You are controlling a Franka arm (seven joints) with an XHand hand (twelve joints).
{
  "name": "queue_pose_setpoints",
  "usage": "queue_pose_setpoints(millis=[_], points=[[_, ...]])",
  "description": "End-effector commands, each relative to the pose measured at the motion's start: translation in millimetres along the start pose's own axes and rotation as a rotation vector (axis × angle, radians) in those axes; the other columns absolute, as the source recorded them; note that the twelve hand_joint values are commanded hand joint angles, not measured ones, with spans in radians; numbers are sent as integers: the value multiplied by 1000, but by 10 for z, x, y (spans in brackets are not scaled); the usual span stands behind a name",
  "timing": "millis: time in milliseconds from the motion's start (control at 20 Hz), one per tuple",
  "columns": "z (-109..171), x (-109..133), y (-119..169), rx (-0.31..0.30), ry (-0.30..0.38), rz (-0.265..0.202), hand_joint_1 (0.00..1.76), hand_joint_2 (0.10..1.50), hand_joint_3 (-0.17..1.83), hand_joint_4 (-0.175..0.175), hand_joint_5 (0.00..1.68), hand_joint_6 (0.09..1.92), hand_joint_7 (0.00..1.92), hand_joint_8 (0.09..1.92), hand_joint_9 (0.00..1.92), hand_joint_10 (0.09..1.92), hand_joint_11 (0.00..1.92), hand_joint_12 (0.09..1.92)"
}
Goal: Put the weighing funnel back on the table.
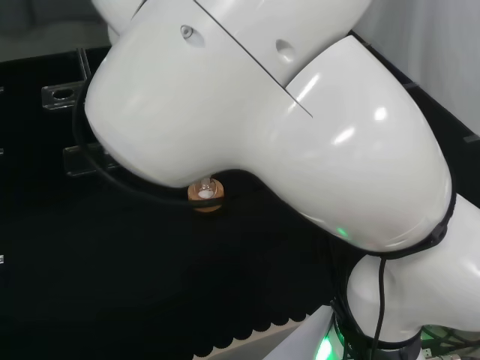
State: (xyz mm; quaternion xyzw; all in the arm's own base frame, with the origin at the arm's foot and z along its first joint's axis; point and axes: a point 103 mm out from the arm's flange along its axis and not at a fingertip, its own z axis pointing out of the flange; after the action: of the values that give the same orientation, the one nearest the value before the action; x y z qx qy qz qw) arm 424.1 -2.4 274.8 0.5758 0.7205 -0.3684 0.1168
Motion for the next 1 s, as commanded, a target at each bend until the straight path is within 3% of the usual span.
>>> queue_pose_setpoints(millis=[50, 450, 1000], points=[[74, -44, 5, -9, 48, -6, 1090, 667, 752, 175, 1139, 949, 451, 601, 663, 526, 266, 1316], [209, -130, 62, -2, 136, 4, 1090, 668, 752, 175, 1139, 949, 451, 601, 663, 526, 264, 1316], [596, -322, 308, 24, 212, 29, 1090, 668, 752, 175, 1138, 951, 480, 613, 667, 527, 301, 1317]])
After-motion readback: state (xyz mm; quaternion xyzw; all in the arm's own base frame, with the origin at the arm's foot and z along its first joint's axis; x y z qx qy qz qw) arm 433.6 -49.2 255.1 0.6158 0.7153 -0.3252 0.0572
